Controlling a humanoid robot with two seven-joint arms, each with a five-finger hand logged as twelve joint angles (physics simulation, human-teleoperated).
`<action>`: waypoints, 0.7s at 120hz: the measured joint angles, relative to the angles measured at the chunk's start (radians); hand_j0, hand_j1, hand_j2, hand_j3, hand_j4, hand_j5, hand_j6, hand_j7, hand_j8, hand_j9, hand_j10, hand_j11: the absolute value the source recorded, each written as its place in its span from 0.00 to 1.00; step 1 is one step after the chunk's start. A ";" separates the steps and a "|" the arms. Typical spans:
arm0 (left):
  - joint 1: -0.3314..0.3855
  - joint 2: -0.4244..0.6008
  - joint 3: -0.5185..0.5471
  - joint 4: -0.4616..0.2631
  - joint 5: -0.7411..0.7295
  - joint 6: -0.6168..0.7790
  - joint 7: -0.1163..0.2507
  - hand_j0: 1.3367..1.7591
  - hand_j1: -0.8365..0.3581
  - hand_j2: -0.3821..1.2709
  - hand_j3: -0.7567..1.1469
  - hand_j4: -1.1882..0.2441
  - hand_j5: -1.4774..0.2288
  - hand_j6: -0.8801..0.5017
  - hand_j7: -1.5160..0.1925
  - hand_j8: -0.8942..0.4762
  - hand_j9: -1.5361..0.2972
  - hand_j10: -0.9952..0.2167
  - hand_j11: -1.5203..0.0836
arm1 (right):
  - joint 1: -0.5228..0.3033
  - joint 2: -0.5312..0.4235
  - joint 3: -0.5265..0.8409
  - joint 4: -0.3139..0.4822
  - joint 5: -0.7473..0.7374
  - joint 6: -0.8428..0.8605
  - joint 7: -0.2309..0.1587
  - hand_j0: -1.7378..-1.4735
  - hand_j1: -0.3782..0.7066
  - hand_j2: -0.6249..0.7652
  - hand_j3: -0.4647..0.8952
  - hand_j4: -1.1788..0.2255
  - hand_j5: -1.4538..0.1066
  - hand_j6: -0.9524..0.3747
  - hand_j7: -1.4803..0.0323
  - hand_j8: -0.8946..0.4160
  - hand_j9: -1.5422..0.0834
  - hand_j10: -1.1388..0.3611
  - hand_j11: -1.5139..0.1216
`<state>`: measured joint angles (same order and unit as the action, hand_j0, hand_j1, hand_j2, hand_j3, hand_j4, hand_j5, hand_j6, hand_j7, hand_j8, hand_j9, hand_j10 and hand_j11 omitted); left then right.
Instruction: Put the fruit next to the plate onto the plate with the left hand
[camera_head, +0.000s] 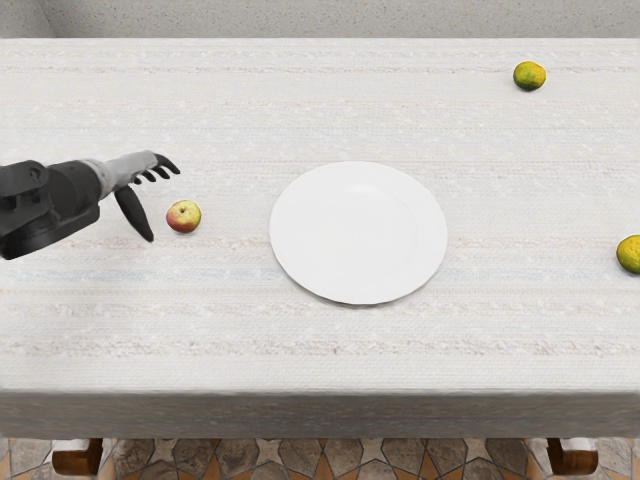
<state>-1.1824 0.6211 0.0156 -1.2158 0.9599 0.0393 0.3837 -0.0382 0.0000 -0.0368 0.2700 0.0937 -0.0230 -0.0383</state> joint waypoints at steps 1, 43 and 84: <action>-0.001 -0.003 0.003 -0.003 0.000 0.002 0.000 0.76 0.74 0.26 0.40 0.65 0.67 0.45 0.69 0.46 0.66 0.61 0.74 | 0.000 0.000 0.000 0.000 0.000 0.000 0.000 0.30 0.06 0.44 0.34 0.82 0.91 0.69 0.95 0.66 0.92 0.74 0.90; -0.056 -0.149 0.098 0.079 0.009 0.021 -0.005 0.76 0.71 0.27 0.40 0.63 0.65 0.43 0.67 0.44 0.64 0.59 0.72 | 0.000 0.000 0.000 0.000 0.000 0.000 0.000 0.30 0.06 0.44 0.34 0.82 0.91 0.69 0.95 0.66 0.92 0.74 0.90; -0.054 -0.150 0.142 0.101 0.010 0.021 -0.006 0.76 0.59 0.28 0.40 0.55 0.56 0.34 0.58 0.35 0.55 0.49 0.62 | 0.000 0.000 0.000 0.000 0.000 0.000 0.000 0.30 0.06 0.44 0.34 0.82 0.91 0.69 0.95 0.66 0.92 0.74 0.90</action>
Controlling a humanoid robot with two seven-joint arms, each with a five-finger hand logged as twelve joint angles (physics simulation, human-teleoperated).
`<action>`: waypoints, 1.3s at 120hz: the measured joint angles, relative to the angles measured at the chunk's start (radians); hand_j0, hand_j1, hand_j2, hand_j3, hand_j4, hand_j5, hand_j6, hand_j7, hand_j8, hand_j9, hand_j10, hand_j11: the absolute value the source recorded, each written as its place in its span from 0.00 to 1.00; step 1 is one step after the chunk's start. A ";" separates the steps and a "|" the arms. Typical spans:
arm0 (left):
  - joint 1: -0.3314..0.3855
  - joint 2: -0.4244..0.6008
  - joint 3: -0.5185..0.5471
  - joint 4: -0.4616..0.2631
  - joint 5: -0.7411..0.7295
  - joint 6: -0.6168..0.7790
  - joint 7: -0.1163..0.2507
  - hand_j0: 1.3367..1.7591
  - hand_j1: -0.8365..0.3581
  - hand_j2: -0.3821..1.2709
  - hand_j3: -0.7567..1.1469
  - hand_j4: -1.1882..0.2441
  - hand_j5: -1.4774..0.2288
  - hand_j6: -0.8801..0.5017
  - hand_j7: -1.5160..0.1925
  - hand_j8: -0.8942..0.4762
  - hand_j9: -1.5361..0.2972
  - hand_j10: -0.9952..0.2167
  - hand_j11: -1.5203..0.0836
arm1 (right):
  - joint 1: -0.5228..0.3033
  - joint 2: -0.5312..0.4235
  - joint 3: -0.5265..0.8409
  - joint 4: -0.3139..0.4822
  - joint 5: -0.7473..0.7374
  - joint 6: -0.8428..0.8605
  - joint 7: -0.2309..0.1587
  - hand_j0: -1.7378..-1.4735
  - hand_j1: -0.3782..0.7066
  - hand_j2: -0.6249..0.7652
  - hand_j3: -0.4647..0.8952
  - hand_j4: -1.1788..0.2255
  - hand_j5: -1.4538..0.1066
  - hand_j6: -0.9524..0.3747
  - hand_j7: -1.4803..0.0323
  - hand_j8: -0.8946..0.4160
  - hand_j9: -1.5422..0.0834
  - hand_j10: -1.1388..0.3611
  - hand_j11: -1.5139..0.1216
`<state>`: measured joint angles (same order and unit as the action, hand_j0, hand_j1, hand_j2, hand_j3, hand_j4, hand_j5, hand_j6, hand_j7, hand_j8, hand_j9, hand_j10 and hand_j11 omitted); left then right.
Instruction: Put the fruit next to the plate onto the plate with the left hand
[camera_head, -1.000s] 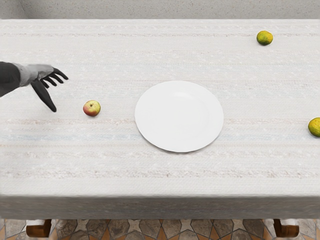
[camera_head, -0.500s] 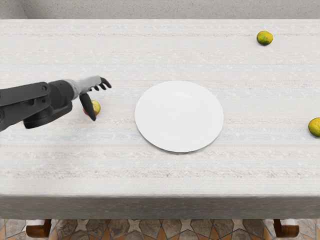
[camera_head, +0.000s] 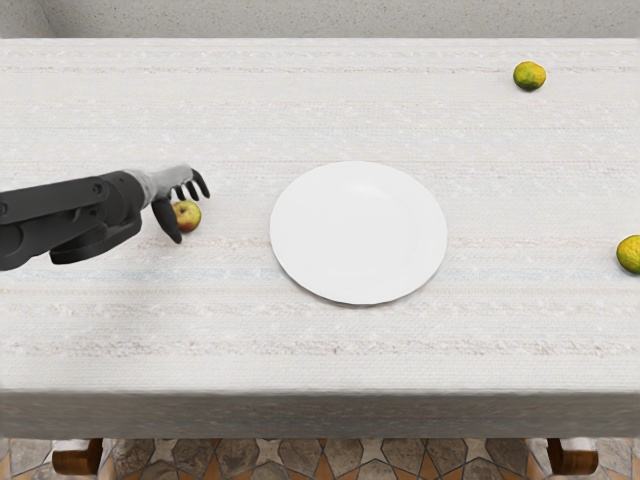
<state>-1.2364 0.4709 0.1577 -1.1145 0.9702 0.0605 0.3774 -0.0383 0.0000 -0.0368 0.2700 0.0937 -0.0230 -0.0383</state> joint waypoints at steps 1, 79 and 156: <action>0.000 0.000 0.001 0.000 0.000 0.000 0.000 0.76 0.58 0.28 0.40 0.54 0.55 0.34 0.58 0.35 0.55 0.48 0.62 | 0.000 0.000 0.000 0.000 0.000 0.000 0.000 0.30 0.06 0.44 0.34 0.82 0.91 0.69 0.95 0.66 0.92 0.74 0.90; -0.015 0.000 0.027 -0.001 -0.006 -0.005 0.003 0.75 0.48 0.35 0.40 0.41 0.37 0.32 0.39 0.28 0.38 0.30 0.42 | 0.000 0.000 0.000 0.000 0.000 0.000 0.000 0.30 0.06 0.44 0.34 0.82 0.91 0.69 0.95 0.66 0.92 0.74 0.90; -0.233 -0.094 0.114 -0.061 -0.182 -0.021 0.004 0.74 0.50 0.32 0.40 0.40 0.31 0.34 0.34 0.29 0.33 0.26 0.37 | 0.000 0.000 0.000 0.000 0.000 0.000 0.000 0.30 0.06 0.44 0.34 0.82 0.91 0.69 0.95 0.66 0.92 0.74 0.90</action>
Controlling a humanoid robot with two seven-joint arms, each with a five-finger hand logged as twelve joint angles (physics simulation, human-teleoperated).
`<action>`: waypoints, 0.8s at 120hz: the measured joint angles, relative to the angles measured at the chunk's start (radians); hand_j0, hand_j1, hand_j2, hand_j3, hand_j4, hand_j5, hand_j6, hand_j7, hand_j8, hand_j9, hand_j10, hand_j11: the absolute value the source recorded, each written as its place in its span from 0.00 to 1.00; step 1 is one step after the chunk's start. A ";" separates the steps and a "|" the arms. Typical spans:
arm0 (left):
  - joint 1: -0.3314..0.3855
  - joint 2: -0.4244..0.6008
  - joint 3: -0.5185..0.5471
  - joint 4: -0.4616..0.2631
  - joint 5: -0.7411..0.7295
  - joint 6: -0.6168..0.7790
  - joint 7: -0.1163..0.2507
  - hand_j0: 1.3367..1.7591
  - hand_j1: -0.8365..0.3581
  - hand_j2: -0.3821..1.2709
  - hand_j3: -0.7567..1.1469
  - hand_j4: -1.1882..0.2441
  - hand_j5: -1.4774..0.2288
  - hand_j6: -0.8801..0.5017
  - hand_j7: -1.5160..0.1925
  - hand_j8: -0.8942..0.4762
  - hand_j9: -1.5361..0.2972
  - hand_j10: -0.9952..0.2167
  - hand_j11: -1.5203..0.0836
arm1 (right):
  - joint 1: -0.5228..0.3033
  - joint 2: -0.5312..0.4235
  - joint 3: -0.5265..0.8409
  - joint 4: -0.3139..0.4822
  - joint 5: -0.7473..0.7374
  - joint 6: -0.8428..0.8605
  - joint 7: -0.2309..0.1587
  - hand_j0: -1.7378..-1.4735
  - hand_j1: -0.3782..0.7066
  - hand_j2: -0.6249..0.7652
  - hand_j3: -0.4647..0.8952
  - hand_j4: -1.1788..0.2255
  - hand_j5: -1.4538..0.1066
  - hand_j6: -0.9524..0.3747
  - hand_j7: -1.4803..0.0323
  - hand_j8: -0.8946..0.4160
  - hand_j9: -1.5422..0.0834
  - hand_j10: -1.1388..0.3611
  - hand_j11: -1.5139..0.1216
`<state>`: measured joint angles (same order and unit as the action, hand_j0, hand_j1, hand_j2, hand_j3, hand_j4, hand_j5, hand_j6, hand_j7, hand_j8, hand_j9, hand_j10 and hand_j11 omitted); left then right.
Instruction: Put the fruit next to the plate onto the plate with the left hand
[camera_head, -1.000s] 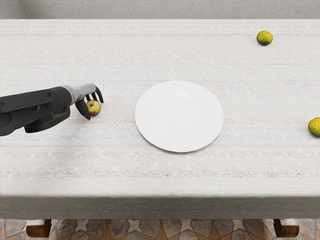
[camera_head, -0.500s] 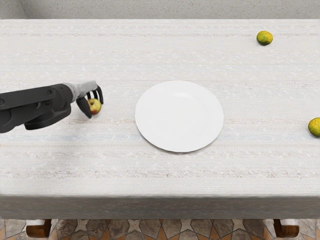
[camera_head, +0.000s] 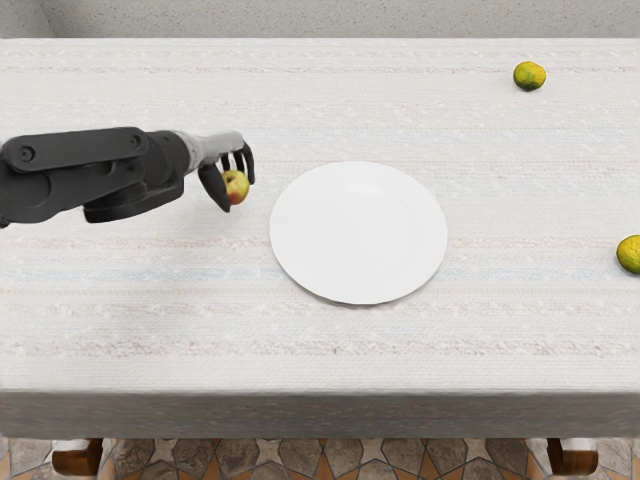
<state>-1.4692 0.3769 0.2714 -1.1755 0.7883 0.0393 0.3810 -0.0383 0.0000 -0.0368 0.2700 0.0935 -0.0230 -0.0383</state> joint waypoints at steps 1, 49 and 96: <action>-0.002 -0.004 0.002 0.000 -0.003 0.000 0.000 0.74 0.50 0.33 0.40 0.40 0.31 0.33 0.34 0.29 0.33 0.26 0.37 | 0.000 0.000 0.000 0.000 0.000 0.000 0.000 0.30 0.06 0.44 0.34 0.82 0.91 0.69 0.95 0.66 0.92 0.74 0.90; -0.082 -0.198 0.047 0.002 -0.095 -0.001 -0.001 0.75 0.46 0.36 0.40 0.41 0.31 0.35 0.33 0.30 0.34 0.26 0.37 | 0.000 0.000 0.000 0.000 0.000 0.000 0.000 0.30 0.06 0.44 0.34 0.82 0.91 0.69 0.95 0.66 0.92 0.74 0.90; -0.073 -0.247 0.070 0.000 -0.199 -0.037 0.000 0.75 0.47 0.35 0.40 0.41 0.32 0.35 0.35 0.31 0.34 0.27 0.38 | 0.000 0.000 0.000 0.000 0.000 0.000 0.000 0.30 0.06 0.44 0.34 0.82 0.91 0.69 0.95 0.66 0.92 0.74 0.90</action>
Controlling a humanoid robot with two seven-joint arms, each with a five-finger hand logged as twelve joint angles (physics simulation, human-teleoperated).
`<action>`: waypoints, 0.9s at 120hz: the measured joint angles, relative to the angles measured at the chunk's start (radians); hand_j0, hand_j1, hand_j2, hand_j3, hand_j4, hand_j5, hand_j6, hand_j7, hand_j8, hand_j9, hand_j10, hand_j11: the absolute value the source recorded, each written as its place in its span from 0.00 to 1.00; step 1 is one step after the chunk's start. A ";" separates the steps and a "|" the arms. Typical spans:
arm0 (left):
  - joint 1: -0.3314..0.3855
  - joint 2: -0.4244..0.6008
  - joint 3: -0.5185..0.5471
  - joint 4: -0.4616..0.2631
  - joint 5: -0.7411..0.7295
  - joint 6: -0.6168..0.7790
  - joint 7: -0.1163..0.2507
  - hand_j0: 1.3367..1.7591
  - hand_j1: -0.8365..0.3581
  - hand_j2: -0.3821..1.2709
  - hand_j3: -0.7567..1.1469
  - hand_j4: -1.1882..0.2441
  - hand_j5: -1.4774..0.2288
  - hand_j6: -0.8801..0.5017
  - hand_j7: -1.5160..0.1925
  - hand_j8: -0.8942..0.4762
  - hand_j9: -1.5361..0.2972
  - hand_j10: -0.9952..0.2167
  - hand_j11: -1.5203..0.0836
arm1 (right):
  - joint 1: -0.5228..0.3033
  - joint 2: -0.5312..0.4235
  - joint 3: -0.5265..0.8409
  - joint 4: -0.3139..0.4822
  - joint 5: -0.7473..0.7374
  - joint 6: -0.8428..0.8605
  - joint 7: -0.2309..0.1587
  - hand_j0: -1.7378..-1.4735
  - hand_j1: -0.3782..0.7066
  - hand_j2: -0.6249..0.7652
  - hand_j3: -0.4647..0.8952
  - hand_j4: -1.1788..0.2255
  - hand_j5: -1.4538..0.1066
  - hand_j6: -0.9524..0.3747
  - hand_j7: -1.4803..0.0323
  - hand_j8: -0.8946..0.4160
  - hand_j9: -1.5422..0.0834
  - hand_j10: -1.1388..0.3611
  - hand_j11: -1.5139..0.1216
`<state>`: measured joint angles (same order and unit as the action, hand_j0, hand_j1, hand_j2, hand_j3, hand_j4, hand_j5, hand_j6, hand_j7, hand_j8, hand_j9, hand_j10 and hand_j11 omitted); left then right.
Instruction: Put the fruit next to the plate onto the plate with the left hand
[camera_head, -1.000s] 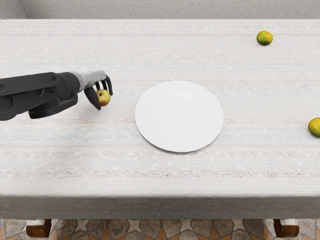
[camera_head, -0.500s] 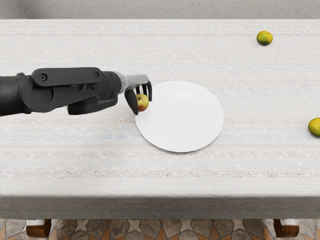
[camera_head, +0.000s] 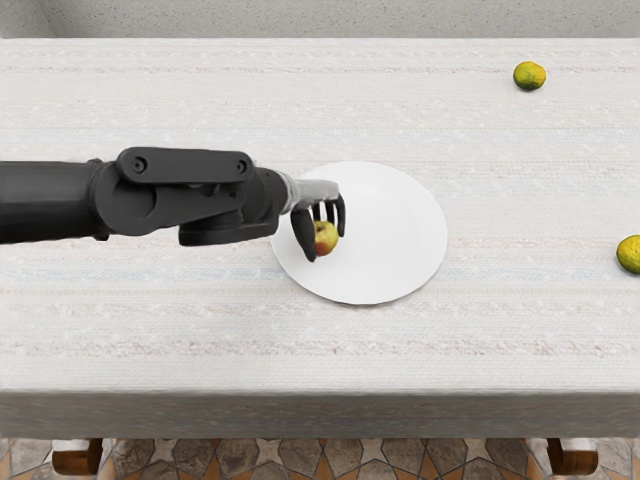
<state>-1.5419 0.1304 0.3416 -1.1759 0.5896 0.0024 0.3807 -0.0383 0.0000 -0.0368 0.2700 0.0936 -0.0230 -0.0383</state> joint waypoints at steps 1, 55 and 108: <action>0.000 0.000 0.000 0.000 -0.002 -0.002 0.000 0.75 0.47 0.35 0.40 0.41 0.32 0.35 0.35 0.31 0.34 0.27 0.38 | 0.000 0.000 0.000 0.000 0.000 0.000 0.000 0.30 0.06 0.44 0.34 0.82 0.91 0.69 0.95 0.66 0.92 0.74 0.90; -0.011 0.116 -0.039 -0.007 -0.025 -0.078 -0.001 0.76 0.68 0.28 0.40 0.60 0.61 0.43 0.63 0.43 0.60 0.55 0.67 | 0.000 0.000 0.000 0.000 0.000 0.000 0.000 0.30 0.06 0.44 0.34 0.82 0.91 0.69 0.95 0.66 0.92 0.74 0.90; 0.138 0.769 -0.174 -0.139 -0.605 -0.446 -0.002 0.76 0.73 0.26 0.40 0.65 0.66 0.45 0.69 0.46 0.65 0.60 0.73 | 0.000 0.000 0.000 0.000 0.000 0.000 0.000 0.30 0.06 0.44 0.34 0.82 0.91 0.69 0.95 0.66 0.92 0.74 0.90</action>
<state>-1.4038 0.8993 0.1675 -1.3145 -0.0158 -0.4440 0.3789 -0.0383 0.0000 -0.0368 0.2700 0.0936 -0.0230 -0.0383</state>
